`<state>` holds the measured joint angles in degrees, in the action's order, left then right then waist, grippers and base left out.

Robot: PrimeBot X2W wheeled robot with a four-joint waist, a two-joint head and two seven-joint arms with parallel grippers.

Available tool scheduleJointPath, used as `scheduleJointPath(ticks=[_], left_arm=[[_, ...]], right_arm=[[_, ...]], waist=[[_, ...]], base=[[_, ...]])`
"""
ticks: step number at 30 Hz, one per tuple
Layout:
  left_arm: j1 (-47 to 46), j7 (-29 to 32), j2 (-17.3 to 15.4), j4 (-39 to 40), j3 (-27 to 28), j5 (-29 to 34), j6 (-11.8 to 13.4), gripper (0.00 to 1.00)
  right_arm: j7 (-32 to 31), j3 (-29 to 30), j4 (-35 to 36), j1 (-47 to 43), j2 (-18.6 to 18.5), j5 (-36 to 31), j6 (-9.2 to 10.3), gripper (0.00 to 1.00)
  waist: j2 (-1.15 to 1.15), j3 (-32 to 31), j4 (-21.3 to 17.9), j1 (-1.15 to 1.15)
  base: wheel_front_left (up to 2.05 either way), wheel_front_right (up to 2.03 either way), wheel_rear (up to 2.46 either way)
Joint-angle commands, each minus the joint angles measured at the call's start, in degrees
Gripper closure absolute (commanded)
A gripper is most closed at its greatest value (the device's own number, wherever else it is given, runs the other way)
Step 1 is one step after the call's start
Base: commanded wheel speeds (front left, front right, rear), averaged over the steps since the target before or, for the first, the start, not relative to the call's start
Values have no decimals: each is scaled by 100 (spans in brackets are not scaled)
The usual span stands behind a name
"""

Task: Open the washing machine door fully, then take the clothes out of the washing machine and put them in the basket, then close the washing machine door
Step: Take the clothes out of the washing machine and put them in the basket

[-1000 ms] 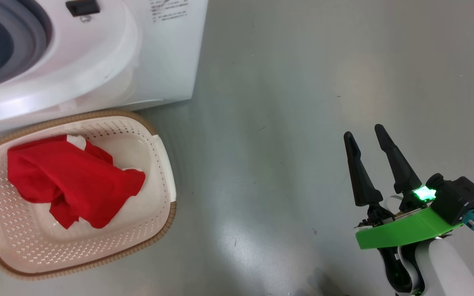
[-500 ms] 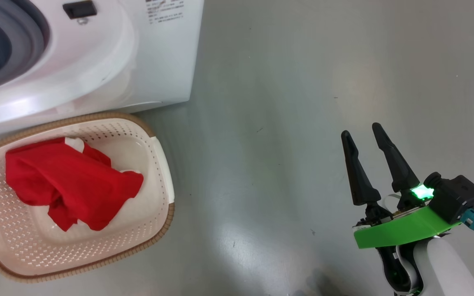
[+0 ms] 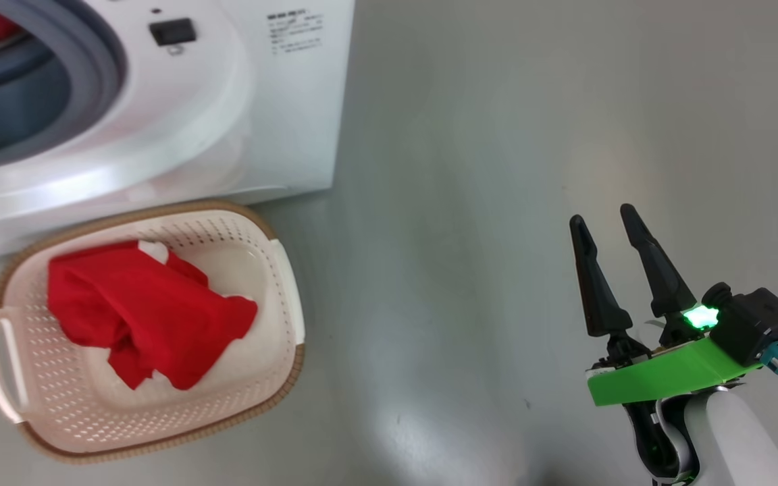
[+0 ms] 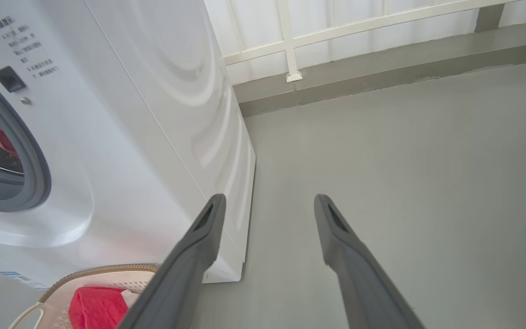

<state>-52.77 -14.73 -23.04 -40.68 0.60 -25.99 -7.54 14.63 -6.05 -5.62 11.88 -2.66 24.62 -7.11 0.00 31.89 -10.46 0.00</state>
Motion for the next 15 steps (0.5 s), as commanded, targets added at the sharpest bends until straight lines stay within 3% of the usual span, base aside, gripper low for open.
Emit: scheduleJointPath(ticks=[1,6,15], left_arm=[[281,-27,-162,301,303,86,6,100],[963,-27,299,1065,903,277,6,100],[1926,-27,835,2428,1239,348,6,100]], right_arm=[[37,-83,93,-127,-21,-24,-37,0],[37,-6,13,-215,-21,-77,-37,0],[37,108,-95,-379,-21,-126,-37,0]], waist=[[0,-203,140,0],[0,-457,311,0],[0,-791,603,0]], base=[[0,0,0],[0,0,0],[0,0,0]])
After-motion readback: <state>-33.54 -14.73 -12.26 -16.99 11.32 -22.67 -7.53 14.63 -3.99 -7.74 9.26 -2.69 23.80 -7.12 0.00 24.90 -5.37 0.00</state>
